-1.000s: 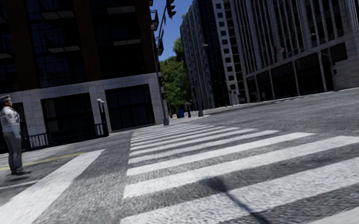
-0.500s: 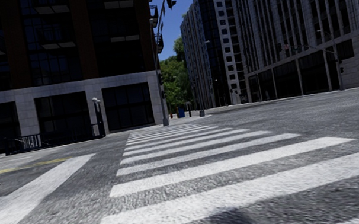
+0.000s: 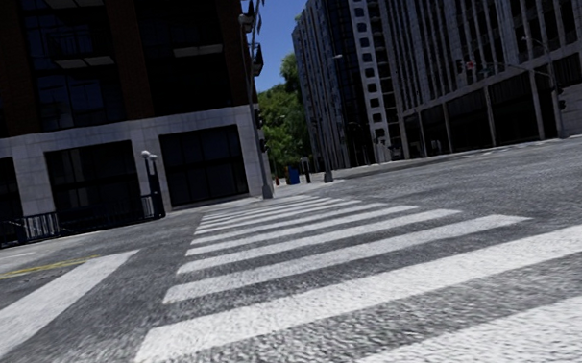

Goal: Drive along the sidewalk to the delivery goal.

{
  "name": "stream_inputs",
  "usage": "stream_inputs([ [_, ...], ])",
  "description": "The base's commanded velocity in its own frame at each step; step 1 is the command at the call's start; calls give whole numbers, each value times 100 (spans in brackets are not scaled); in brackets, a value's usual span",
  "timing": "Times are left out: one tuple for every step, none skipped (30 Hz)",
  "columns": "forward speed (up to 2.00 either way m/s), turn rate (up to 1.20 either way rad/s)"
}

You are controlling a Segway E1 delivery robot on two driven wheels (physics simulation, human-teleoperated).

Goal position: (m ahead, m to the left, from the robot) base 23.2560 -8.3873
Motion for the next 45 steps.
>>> stream_inputs([
  [139, 0],
  [139, 0],
  [139, 11],
  [139, 23],
  [139, 35],
  [139, 38],
  [139, 39],
  [140, 39],
  [140, 39],
  [140, 39],
  [140, 39],
  [140, 39],
  [140, 39],
  [140, 39],
  [140, 39],
  [140, 39],
  [141, 39],
  [142, 30],
  [145, 0],
  [146, 0],
  [147, 0],
  [147, 0],
  [147, 0],
  [147, 0],
  [148, 0],
  [149, 0],
  [151, 0],
  [159, 0],
  [200, 0],
  [200, 0],
  [200, 0],
  [200, 0],
  [200, 0],
  [200, 0],
  [200, 0],
  [200, 0],
  [200, 0],
  [200, 0],
  [200, 0],
  [200, 0],
  [200, 0],
  [200, 0],
  [200, 0],
  [200, 0],
  [200, 0],
])
